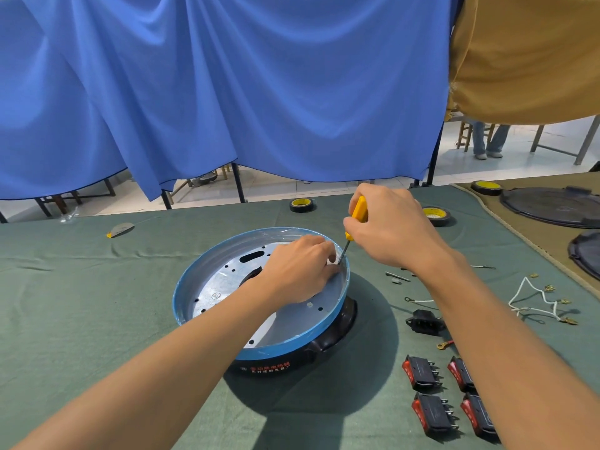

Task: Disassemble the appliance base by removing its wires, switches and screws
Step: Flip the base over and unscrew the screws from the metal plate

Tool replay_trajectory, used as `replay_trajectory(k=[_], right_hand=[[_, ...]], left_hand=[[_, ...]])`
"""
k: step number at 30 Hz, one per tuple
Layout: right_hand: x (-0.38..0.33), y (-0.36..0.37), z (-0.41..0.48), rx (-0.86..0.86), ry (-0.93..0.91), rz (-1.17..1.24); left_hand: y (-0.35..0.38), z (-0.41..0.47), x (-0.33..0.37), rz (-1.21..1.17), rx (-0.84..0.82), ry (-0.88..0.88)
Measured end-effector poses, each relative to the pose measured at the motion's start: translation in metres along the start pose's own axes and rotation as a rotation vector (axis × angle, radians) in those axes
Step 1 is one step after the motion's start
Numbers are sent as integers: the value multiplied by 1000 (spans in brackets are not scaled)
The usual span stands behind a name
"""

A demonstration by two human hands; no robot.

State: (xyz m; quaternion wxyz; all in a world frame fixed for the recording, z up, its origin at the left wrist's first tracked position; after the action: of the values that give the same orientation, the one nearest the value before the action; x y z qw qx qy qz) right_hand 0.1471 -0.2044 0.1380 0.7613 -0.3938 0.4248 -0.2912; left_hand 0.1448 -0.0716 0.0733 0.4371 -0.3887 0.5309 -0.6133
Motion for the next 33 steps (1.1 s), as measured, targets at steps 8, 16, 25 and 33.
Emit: replay_trajectory(k=[8,16,25,33], right_hand=[[-1,-1,-1,3,2,5],[-4,-6,-1,73,-49,103],[8,-33,-2,288,25,403],[16,1,-3,-322,111,594]], left_hand=[[-2,2,2,146,7,-17],[-21,1,6,143,146,-25],[-39,9,-14,-172,189,-214],[-45,14,6,-546,242,-213]])
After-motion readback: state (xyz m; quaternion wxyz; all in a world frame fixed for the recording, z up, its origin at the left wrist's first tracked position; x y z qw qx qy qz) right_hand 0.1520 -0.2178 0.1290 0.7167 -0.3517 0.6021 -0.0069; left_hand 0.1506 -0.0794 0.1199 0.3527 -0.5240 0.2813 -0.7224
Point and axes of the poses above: each hand's wrist, its own z-axis towards the middle knuckle, its own y-axis out of the palm, x = y × z, the point moved 5 cm from there along z, towards the middle knuckle, and after that the axes turned 9 degrees about -x, right-handed, at the moved point
